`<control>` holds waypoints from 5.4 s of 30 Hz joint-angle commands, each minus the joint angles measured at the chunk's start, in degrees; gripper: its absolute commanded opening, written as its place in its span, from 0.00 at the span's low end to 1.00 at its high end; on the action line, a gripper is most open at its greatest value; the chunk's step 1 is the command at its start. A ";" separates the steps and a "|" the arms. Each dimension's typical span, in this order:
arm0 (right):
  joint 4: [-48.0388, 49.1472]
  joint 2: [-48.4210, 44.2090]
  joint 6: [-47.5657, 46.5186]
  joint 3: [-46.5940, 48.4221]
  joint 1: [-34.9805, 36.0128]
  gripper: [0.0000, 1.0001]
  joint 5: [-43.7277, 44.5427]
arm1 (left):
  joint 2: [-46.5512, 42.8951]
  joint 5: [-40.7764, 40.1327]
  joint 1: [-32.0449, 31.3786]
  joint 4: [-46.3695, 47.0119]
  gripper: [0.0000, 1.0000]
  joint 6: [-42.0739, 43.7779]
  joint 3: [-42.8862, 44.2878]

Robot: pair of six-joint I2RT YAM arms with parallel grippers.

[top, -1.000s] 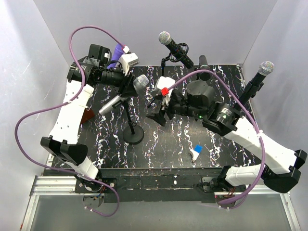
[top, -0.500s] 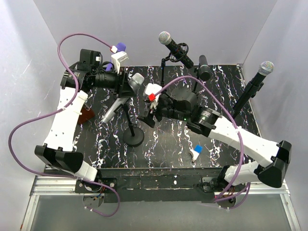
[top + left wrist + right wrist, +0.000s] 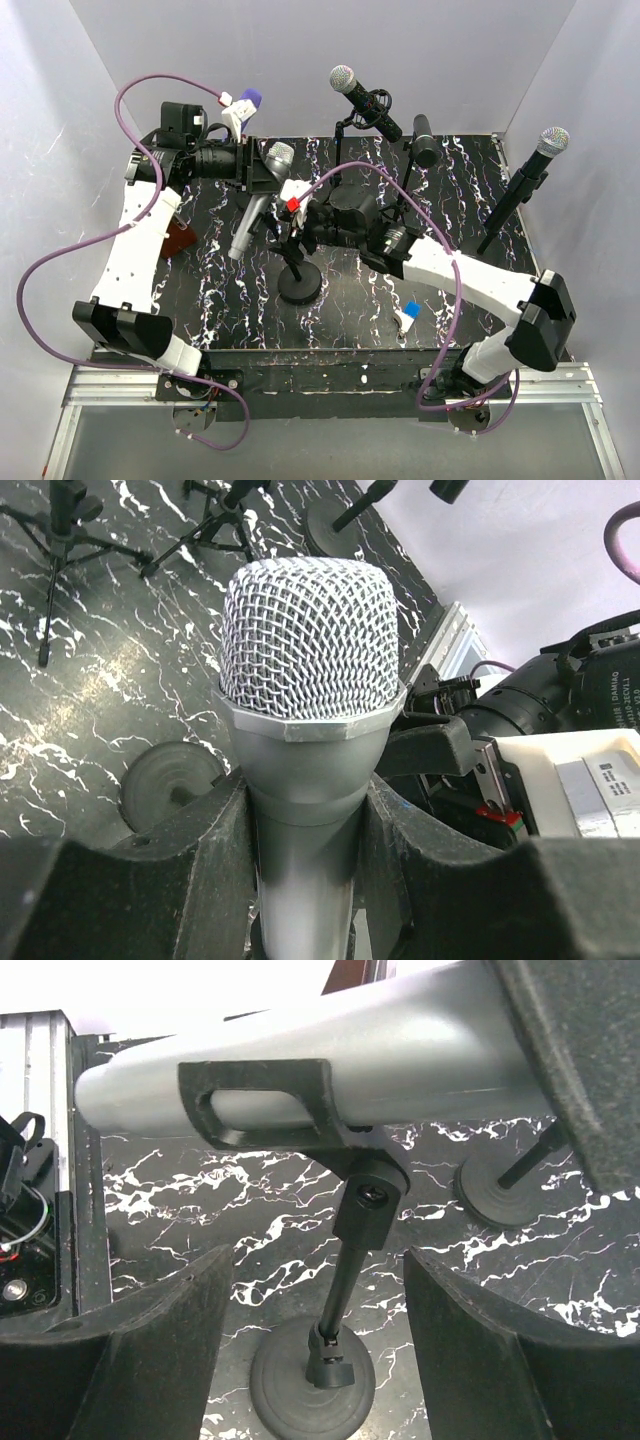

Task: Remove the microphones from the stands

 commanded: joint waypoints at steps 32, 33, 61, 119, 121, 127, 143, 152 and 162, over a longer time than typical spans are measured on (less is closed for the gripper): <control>12.96 11.50 5.93 3.91 -2.59 0.30 -3.74 | -4.63 6.04 6.41 2.73 0.00 -4.03 -3.21; 13.32 11.68 5.84 4.17 -2.59 0.39 -4.62 | -4.80 6.04 6.41 2.64 0.00 -4.03 -3.47; 8.93 9.31 9.80 -2.24 -4.34 0.01 -1.91 | -0.67 -1.07 8.95 13.25 0.00 -1.91 25.42; -21.75 -12.05 -5.14 4.26 -5.66 0.86 -0.32 | -18.96 -69.37 11.68 22.94 0.29 20.84 -67.02; -21.84 -11.88 -4.88 3.91 -5.66 0.86 -0.76 | -18.34 -69.19 11.77 23.73 0.31 21.01 -67.54; -20.78 -11.87 -5.67 3.12 -5.66 0.86 -0.32 | -17.55 -67.70 11.94 25.05 0.38 23.03 -69.39; -21.92 -11.35 -5.58 3.82 -5.66 0.86 -0.59 | -20.27 -60.41 12.03 16.47 0.68 26.46 -64.85; -27.72 -12.84 -4.97 4.44 -6.36 0.86 -0.50 | -35.74 -17.64 12.03 -10.34 0.87 47.10 -35.23; -31.07 -11.79 -2.95 3.65 -8.38 0.86 -5.07 | -22.05 10.78 11.33 -8.71 0.86 48.71 -15.70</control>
